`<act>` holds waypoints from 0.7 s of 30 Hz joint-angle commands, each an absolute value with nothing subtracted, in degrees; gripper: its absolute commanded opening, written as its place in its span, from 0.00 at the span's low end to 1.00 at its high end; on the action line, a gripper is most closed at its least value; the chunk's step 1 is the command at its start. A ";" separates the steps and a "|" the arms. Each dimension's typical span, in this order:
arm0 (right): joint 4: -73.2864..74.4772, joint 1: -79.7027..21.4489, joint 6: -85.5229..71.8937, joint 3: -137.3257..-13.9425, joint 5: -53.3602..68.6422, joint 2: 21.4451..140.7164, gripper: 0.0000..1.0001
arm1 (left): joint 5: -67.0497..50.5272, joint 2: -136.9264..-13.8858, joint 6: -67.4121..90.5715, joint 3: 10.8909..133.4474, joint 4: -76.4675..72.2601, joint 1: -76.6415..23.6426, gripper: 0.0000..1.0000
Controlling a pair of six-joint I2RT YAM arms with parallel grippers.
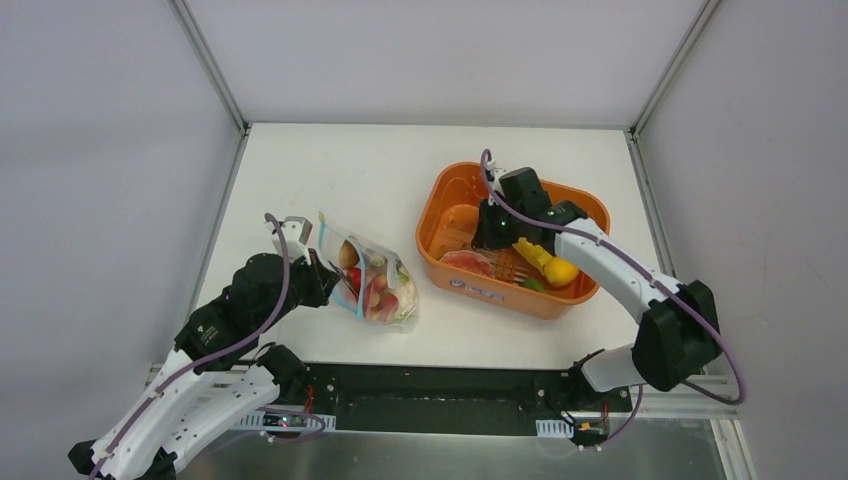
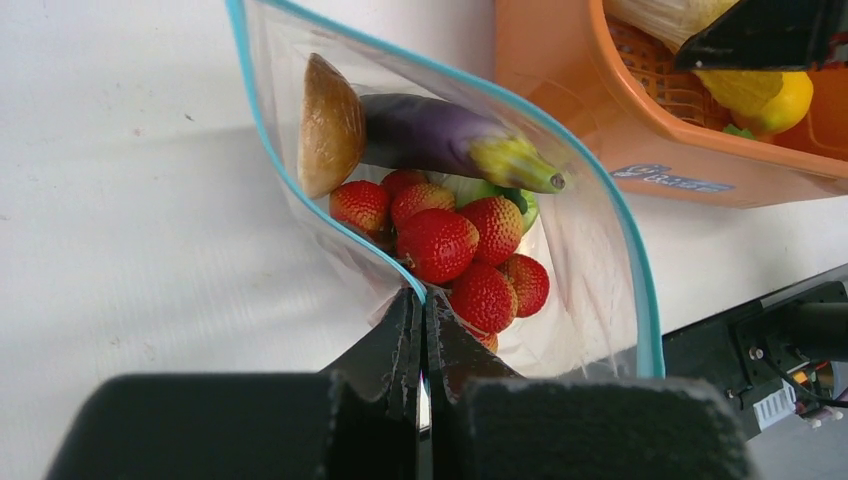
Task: Place the food in the zip-top bag and seal the zipper
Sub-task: Pick up the fake fruit from the bin.
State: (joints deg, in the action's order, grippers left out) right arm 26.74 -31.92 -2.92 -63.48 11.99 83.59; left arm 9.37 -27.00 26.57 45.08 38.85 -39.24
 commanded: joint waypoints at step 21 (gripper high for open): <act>33.37 -34.50 3.63 -64.53 6.38 92.63 0.99 | 6.46 -30.75 24.02 49.33 36.42 -38.67 0.00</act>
State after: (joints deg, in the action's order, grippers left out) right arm 29.28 -31.62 -0.78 -61.10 14.48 89.58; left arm 6.90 -30.30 25.89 46.78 38.22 -39.24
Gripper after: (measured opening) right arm 0.974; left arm 0.009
